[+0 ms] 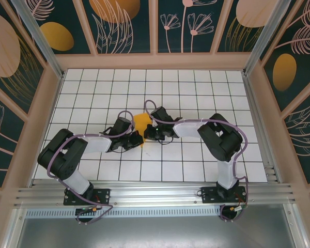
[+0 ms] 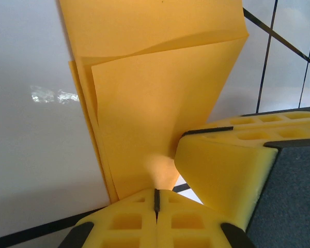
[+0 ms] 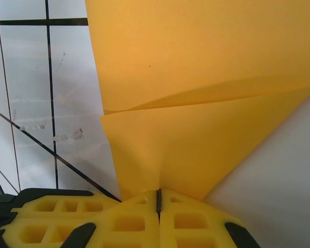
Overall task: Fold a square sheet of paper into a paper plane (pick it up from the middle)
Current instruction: Third fold the triangle at the center of the table, then fourth fold the wing at the center of the table.
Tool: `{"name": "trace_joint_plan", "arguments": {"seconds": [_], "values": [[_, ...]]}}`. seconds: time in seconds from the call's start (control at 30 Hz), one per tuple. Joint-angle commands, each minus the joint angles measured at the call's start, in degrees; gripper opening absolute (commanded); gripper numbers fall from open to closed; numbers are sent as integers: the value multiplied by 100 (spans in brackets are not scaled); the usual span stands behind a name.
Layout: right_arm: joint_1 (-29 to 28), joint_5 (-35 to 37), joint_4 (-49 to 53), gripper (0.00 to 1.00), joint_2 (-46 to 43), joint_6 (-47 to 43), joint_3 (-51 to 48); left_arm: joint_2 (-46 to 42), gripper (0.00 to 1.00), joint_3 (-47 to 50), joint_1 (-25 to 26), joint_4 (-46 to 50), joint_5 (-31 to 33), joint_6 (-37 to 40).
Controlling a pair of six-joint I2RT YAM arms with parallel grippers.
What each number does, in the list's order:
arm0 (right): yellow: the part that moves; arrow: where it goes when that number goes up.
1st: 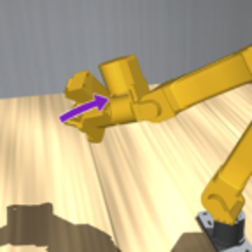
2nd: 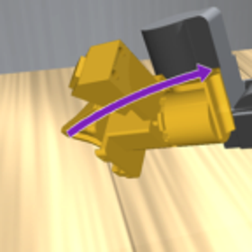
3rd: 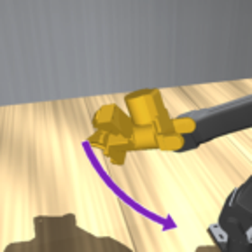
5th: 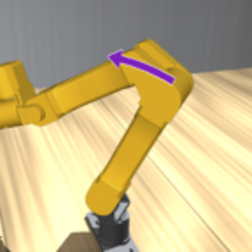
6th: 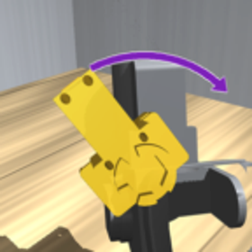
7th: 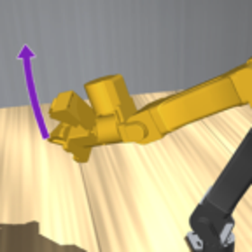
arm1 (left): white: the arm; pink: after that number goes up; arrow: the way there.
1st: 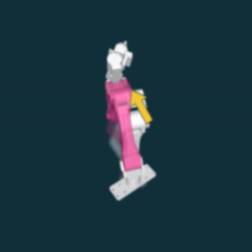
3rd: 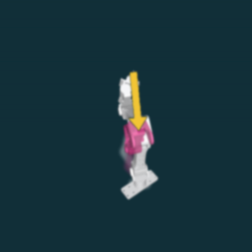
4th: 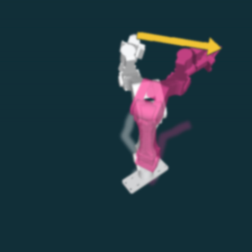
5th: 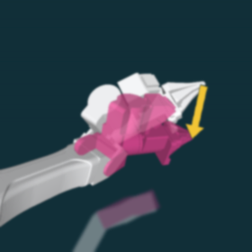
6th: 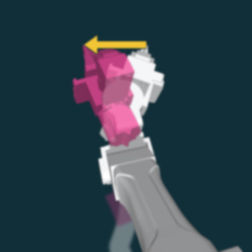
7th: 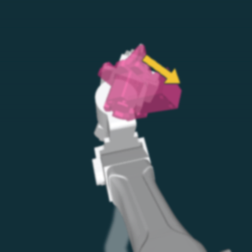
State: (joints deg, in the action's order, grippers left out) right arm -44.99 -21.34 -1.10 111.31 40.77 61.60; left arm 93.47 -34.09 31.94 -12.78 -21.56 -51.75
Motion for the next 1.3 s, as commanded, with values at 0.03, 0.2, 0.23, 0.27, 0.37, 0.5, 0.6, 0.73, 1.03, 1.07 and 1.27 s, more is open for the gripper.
{"name": "trace_joint_plan", "arguments": {"seconds": [0.03,0.2,0.23,0.27,0.37,0.5,0.6,0.73,1.03,1.07,1.27], "values": [[50,-22,187,6,241,-173,54,163,0,51,5,424,312,135],[232,40,245,5,322,-292,109,171,0,91,5,604,319,283],[272,59,268,5,330,-319,121,178,0,100,5,630,312,303],[318,68,295,5,350,-349,153,188,0,120,5,659,310,325],[452,69,345,5,395,-437,239,211,0,177,5,710,293,372],[650,72,428,5,459,-558,390,209,0,222,5,760,293,408],[820,86,437,5,499,-622,449,198,0,244,5,764,278,408],[1048,129,483,5,561,-710,534,180,0,253,5,768,281,419],[1297,365,593,8,26,-851,708,-28,6,15,7,800,242,498],[1300,411,565,10,-150,-835,642,-123,8,-59,5,784,242,520],[1252,631,233,33,-1138,-503,-236,-652,27,-386,4,558,416,675]]}}
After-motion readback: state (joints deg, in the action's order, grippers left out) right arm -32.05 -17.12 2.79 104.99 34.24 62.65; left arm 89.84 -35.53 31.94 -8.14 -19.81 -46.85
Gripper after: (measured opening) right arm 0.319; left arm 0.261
